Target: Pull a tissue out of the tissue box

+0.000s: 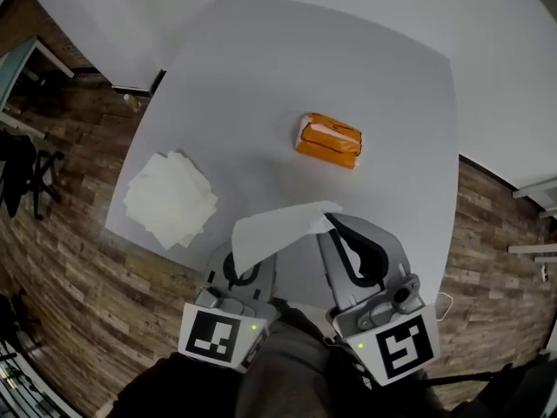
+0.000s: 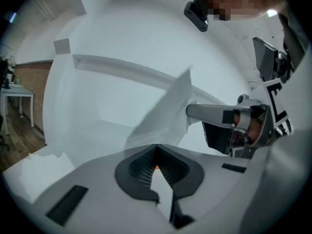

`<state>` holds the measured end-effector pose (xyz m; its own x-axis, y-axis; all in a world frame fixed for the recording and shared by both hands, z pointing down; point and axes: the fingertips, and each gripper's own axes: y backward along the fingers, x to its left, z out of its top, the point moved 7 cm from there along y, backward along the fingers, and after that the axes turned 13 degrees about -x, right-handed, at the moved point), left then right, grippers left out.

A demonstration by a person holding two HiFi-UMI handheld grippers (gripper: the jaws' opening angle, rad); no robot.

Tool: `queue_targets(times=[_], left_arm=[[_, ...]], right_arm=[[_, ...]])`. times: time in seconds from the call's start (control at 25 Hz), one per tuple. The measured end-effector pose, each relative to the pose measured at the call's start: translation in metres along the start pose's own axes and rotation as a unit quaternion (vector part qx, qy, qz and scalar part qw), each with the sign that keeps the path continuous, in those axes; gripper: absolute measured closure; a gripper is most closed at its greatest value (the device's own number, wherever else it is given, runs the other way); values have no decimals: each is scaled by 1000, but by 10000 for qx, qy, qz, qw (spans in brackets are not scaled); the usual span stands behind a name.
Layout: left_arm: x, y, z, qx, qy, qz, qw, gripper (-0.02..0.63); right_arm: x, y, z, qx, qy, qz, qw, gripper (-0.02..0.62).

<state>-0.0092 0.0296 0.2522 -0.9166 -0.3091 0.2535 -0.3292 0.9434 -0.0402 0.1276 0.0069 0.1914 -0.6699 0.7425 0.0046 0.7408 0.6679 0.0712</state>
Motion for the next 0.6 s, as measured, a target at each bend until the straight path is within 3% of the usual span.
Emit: queue_targets(times=[0.2,0.44,0.6], left_arm=[[34,59,21,-172,-96,667,9976,606],[99,102,44,-429,-247,1251,9909,606],[150,123,67,-586,-311,1479,9868,606]], right_arm=[[43,-40,-11,174,-38,526,9985,589],[89,-129,-38,482,1,985,9940,589],[109,-194,-16,-14,349,943,9949,590]])
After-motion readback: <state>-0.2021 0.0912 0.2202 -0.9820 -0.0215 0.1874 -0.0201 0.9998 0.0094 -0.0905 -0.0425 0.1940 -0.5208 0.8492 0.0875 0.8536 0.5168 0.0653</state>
